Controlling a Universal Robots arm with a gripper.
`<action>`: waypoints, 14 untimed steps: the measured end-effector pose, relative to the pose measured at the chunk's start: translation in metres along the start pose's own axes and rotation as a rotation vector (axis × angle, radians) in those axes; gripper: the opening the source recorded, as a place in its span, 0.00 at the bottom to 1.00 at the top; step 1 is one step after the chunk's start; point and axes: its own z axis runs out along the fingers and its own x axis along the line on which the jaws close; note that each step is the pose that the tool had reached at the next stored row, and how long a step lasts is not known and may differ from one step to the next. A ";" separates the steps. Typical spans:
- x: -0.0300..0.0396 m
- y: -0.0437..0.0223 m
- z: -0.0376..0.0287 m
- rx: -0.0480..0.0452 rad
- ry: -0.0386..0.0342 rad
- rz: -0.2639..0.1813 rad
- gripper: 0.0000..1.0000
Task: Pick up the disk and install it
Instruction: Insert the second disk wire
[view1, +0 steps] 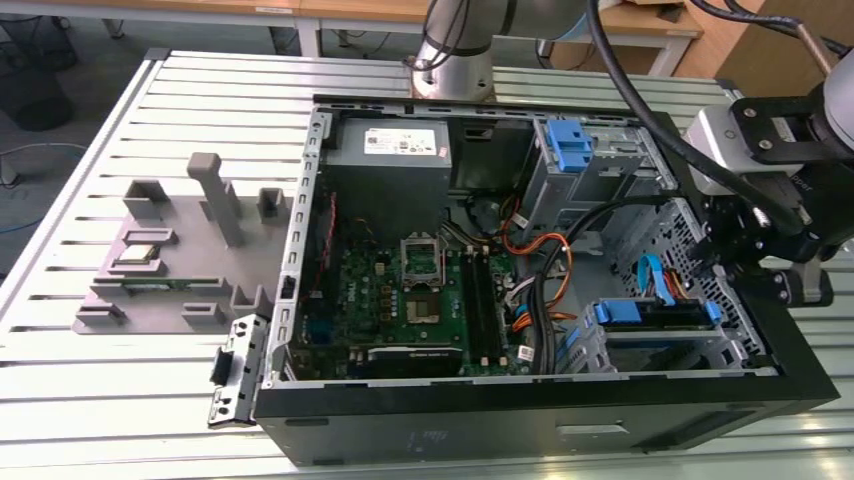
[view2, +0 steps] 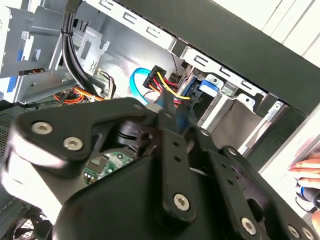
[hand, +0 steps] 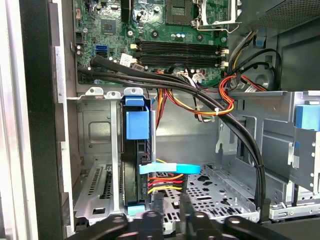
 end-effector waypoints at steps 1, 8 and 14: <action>0.0000 0.0000 0.0000 0.0000 0.0000 0.000 0.24; 0.0000 0.0000 0.0000 0.0000 0.0006 0.000 0.10; 0.0000 0.0000 0.0000 0.0005 0.0555 -0.005 0.10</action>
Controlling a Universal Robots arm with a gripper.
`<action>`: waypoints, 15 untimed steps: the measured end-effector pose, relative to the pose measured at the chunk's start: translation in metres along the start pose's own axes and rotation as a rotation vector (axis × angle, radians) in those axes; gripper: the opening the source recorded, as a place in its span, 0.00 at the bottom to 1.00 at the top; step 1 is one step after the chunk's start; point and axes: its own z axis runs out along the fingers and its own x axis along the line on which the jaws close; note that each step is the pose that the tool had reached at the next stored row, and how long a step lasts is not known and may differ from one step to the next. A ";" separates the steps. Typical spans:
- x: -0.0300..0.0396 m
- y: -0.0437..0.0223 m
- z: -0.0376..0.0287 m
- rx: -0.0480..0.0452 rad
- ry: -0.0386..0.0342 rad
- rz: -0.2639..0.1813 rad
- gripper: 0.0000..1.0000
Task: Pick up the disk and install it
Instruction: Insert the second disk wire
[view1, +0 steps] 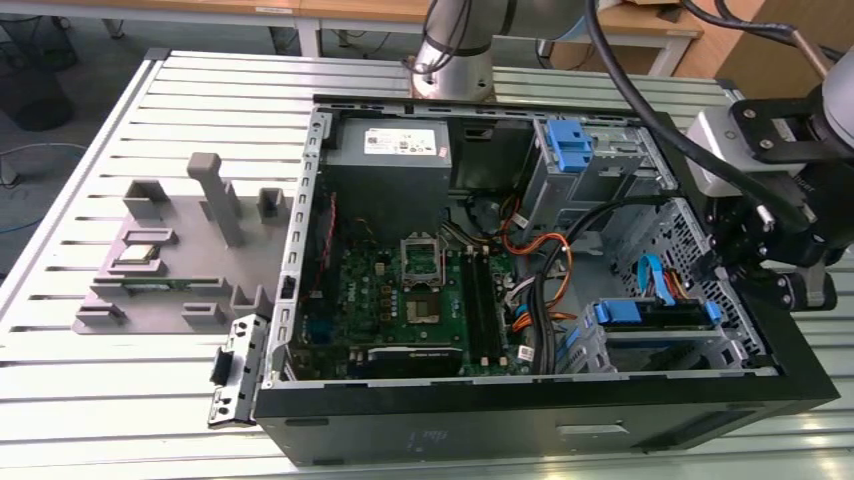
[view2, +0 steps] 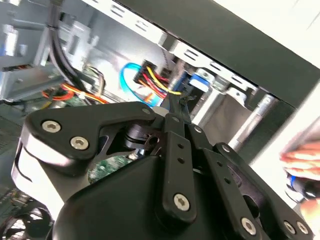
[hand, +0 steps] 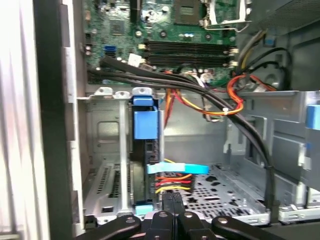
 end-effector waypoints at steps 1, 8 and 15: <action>0.0000 0.0000 0.0000 -0.0007 0.0168 -0.001 0.10; 0.0001 -0.0011 0.0008 -0.0262 0.0936 -0.005 0.10; 0.0000 -0.0022 0.0010 -0.0343 0.0952 -0.004 0.10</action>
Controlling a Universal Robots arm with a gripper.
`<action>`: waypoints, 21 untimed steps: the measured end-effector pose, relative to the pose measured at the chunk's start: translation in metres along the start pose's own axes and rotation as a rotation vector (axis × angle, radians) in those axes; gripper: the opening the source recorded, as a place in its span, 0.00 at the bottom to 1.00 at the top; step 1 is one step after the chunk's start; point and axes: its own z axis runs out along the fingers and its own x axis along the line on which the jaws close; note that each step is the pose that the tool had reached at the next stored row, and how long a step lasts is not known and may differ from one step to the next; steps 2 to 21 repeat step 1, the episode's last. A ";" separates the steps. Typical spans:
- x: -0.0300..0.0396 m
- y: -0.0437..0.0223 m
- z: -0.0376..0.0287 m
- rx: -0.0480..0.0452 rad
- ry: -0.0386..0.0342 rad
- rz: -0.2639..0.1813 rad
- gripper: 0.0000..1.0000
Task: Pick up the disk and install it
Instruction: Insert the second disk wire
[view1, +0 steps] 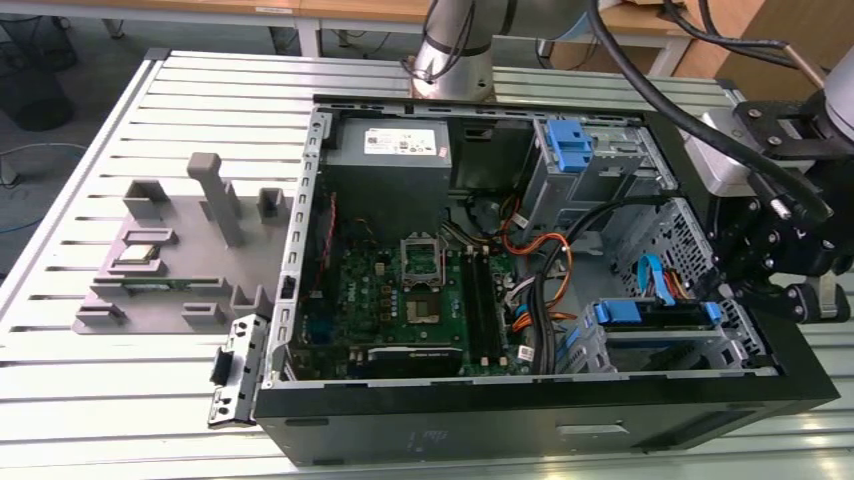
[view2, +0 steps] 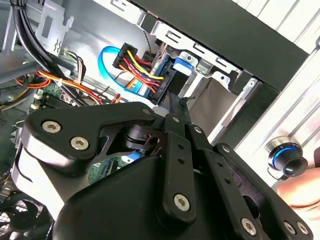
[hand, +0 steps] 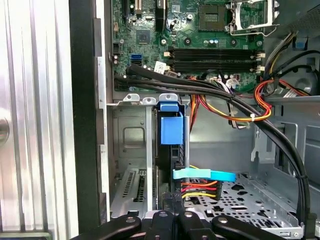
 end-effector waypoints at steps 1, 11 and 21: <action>0.0000 -0.0001 0.0000 0.0000 0.0000 0.000 0.10; 0.0000 -0.0001 0.0000 0.0000 0.0000 0.000 0.10; 0.0000 -0.0001 0.0000 0.0000 0.0000 0.000 0.10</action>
